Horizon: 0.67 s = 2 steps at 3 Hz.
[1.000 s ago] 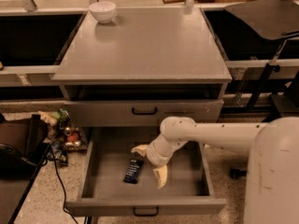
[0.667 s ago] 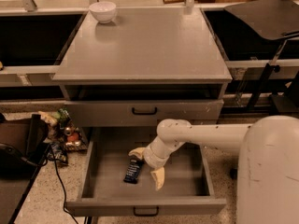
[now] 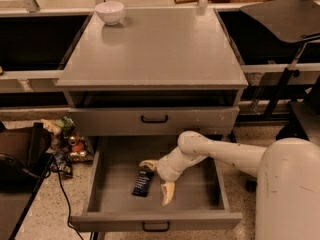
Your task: Pick rxbar blueberry from middle drawer and place on counter
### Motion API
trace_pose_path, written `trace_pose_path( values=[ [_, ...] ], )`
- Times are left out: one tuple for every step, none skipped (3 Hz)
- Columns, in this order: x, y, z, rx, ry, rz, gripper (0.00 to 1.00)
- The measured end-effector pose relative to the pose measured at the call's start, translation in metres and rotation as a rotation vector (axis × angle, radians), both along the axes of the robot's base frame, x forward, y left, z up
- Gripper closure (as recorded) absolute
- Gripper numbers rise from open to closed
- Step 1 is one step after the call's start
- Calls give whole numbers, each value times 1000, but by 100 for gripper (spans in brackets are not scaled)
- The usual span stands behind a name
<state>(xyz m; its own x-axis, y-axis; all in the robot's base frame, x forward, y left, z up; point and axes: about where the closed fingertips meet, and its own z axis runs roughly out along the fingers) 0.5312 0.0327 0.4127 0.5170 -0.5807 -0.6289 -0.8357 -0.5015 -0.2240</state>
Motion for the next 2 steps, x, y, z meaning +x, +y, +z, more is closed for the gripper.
trace_pose_path(
  values=[
    [5, 3, -8, 59, 43, -62, 0],
    [6, 3, -9, 62, 46, -66, 0]
  ],
)
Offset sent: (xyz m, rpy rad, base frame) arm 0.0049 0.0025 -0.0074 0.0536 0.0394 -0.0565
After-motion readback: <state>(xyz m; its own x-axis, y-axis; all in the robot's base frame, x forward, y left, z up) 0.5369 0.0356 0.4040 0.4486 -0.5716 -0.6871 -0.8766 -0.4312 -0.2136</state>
